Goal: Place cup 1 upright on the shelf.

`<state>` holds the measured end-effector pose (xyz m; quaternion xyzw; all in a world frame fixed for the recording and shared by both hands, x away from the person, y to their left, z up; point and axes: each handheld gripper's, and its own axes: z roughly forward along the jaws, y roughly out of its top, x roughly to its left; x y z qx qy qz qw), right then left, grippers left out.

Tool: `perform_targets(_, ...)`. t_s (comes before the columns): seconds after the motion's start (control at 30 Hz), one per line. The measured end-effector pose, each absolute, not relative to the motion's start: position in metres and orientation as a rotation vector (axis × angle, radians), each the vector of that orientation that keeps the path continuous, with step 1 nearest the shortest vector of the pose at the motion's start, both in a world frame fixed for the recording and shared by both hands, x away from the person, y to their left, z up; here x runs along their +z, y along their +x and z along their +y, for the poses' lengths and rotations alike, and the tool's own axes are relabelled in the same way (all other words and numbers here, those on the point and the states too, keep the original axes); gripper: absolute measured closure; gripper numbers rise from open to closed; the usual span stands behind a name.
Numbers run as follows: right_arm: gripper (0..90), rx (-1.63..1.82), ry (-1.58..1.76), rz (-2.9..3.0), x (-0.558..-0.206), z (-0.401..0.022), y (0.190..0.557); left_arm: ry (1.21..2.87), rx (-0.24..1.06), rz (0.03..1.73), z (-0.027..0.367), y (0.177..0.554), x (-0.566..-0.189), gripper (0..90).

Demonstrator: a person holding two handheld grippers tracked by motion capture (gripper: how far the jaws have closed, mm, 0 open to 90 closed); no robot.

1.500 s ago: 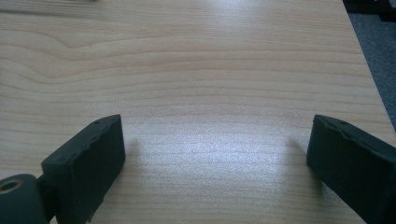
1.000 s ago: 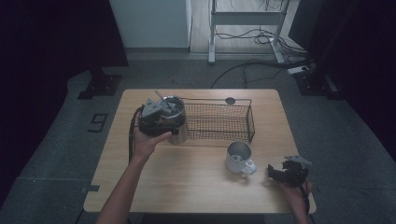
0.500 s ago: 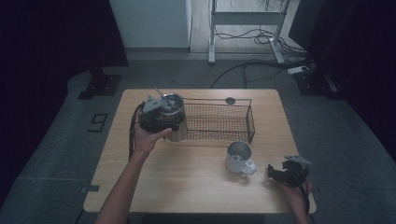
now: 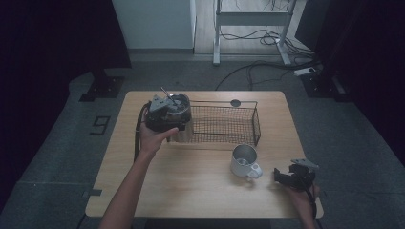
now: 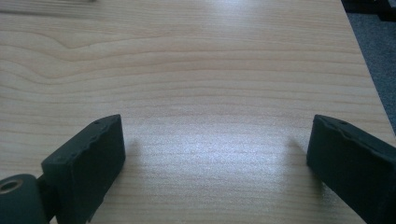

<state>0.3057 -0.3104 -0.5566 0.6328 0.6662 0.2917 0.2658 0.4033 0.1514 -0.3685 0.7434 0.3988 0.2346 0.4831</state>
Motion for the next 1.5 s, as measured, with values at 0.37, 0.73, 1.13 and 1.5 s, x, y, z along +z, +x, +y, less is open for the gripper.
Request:
perform_targets(0.37, 4.2, 0.787, 1.712, 1.798, -0.557, -0.31, 0.306, 1.805, 0.578, 0.977, 0.149, 0.411, -0.366, 4.2)
perform_targets(0.73, 4.2, 0.787, 1.711, 1.798, -0.557, -0.31, 0.306, 1.801, 0.588, 0.988, 0.146, 0.42, -0.364, 4.2)
perform_targets(1.13, 4.2, 0.785, 1.714, 1.796, -0.557, -0.31, 0.306, 1.798, 0.58, 1.007, 0.139, 0.434, -0.37, 4.2)
perform_targets(1.5, 4.2, 0.783, 1.711, 1.797, -0.557, -0.311, 0.306, 1.806, 0.593, 1.014, 0.135, 0.444, -0.372, 4.2)
